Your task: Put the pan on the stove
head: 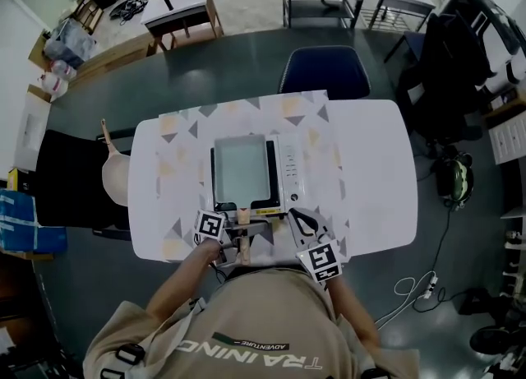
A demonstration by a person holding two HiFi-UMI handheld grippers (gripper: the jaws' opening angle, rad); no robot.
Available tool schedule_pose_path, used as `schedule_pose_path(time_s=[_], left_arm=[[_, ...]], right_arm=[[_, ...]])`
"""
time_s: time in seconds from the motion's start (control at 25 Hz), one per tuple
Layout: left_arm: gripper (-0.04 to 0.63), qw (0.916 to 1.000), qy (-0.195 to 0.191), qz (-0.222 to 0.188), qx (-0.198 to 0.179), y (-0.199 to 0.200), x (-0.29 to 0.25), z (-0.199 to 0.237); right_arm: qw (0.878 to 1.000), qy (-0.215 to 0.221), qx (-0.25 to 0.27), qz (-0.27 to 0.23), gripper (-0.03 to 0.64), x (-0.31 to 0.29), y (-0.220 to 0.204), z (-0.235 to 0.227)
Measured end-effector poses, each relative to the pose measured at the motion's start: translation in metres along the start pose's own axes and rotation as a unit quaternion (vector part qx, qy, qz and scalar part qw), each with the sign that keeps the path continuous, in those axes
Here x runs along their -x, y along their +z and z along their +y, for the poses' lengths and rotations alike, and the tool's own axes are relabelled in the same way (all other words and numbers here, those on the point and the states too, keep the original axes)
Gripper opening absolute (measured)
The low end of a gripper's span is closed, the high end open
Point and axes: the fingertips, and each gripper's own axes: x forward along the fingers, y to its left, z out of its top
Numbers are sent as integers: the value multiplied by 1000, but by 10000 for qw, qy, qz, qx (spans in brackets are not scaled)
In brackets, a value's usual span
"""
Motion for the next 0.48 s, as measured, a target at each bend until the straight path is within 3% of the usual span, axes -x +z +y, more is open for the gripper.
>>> schedule_pose_path(time_s=[0.16, 0.36, 0.48], left_arm=[[66, 9996, -241, -83, 99, 2, -3, -6], [66, 9998, 24, -78, 191, 0, 0, 0], [66, 9999, -18, -61, 108, 1, 1, 2]], right_arm=[[10000, 14, 11, -45, 2, 0, 5, 1], [10000, 1, -2, -88, 2, 3, 7, 2], [9999, -25, -28, -100, 2, 5, 7, 1]])
